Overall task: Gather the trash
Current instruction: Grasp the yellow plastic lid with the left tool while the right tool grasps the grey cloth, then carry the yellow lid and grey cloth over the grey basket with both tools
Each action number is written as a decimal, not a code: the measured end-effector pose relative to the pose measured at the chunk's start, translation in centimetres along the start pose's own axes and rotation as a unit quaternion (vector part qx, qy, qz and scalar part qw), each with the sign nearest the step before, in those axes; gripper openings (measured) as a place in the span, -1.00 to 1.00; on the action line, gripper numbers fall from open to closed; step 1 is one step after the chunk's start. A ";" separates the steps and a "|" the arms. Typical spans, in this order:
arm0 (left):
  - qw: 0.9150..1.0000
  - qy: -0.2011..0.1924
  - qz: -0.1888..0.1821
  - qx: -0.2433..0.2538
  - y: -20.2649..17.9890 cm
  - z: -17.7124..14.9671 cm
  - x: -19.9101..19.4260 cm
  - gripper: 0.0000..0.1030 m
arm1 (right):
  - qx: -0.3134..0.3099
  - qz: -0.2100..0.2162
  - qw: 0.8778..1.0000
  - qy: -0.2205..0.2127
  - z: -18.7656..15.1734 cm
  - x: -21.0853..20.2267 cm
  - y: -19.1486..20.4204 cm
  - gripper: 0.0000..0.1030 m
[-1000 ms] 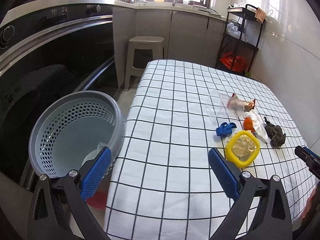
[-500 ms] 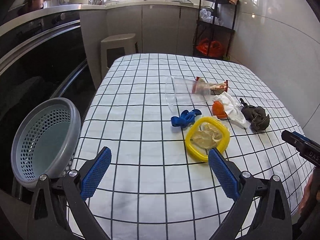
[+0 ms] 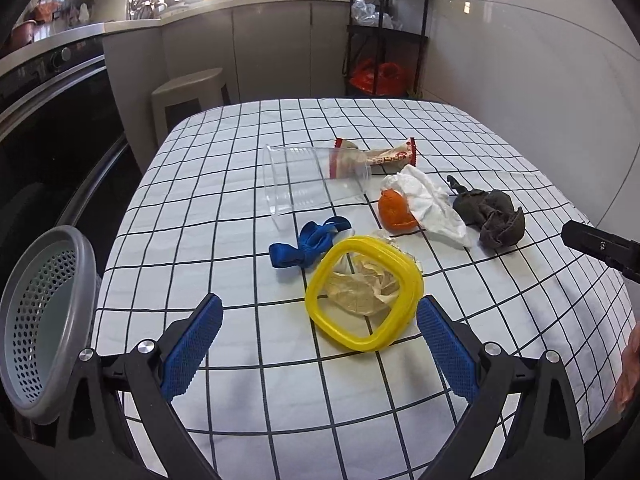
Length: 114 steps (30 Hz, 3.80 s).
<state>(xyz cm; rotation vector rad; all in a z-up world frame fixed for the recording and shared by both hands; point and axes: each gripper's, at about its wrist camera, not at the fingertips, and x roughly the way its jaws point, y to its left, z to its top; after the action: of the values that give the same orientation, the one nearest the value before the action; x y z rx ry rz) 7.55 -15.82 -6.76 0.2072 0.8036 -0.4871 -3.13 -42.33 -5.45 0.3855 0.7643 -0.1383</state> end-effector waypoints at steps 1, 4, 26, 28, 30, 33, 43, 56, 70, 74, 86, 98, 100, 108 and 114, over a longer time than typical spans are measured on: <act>1.000 0.003 -0.005 0.005 -0.2 0.0 0.4 0.85 | -0.002 0.001 1.000 0.001 0.0 0.1 0.2 0.35; 1.000 0.011 -0.017 0.010 -0.4 0.1 1.1 0.85 | -0.008 0.004 1.000 0.005 0.0 0.4 0.7 0.35; 0.996 0.040 -0.080 0.005 -0.9 0.5 3.8 0.42 | -0.001 0.016 1.000 0.017 0.1 1.4 1.0 0.35; 0.997 0.035 -0.072 0.011 -1.1 0.3 3.4 0.41 | 0.002 0.015 1.000 0.016 0.1 1.3 0.7 0.35; 0.997 0.031 -0.066 0.014 -1.2 0.3 3.0 0.41 | 0.005 0.014 1.000 0.016 0.1 1.3 0.5 0.35; 0.998 0.022 -0.057 0.011 -0.9 0.3 2.3 0.40 | 0.006 0.010 1.000 0.015 0.1 1.3 0.4 0.35; 1.000 -0.012 -0.026 -0.011 0.7 1.1 -0.2 0.40 | 0.003 -0.012 1.000 0.019 0.1 2.5 0.3 0.35; 0.999 -0.044 0.003 -0.018 2.0 1.8 -1.9 0.40 | -0.019 -0.079 0.996 0.046 2.2 7.9 1.3 0.35; 0.999 -0.030 0.019 -0.037 3.2 1.7 -1.1 0.40 | -0.009 -0.098 0.994 0.056 2.3 9.4 1.0 -0.20; 0.999 -0.028 0.023 -0.040 3.3 1.6 -1.0 0.40 | -0.013 -0.087 0.995 0.048 2.4 8.5 1.3 -0.37; 0.997 -0.045 0.024 -0.052 4.4 1.6 -3.9 0.40 | -0.009 -0.042 0.999 -0.029 2.4 1.8 3.1 -0.41; 0.991 -0.062 0.085 -0.087 9.9 -0.5 -8.9 0.40 | -0.033 0.018 0.996 -0.079 1.2 -3.4 8.3 -0.41; 0.989 -0.063 0.102 -0.089 10.8 -0.9 -9.7 0.40 | -0.044 0.029 0.996 -0.076 0.8 -3.4 10.0 -0.41; 0.981 -0.064 0.151 -0.108 15.7 -2.2 -12.4 0.40 | -0.087 0.084 0.991 -0.055 -0.2 -2.0 17.4 -0.41; 0.973 -0.068 0.181 -0.122 19.8 -2.6 -13.6 0.40 | -0.124 0.115 0.984 -0.047 -0.5 -1.2 22.6 -0.41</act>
<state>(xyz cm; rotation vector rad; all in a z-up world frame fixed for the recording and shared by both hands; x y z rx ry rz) 7.57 6.94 1.29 0.0878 0.6645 -0.0548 1.57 -21.29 1.56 0.2271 0.6299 0.1545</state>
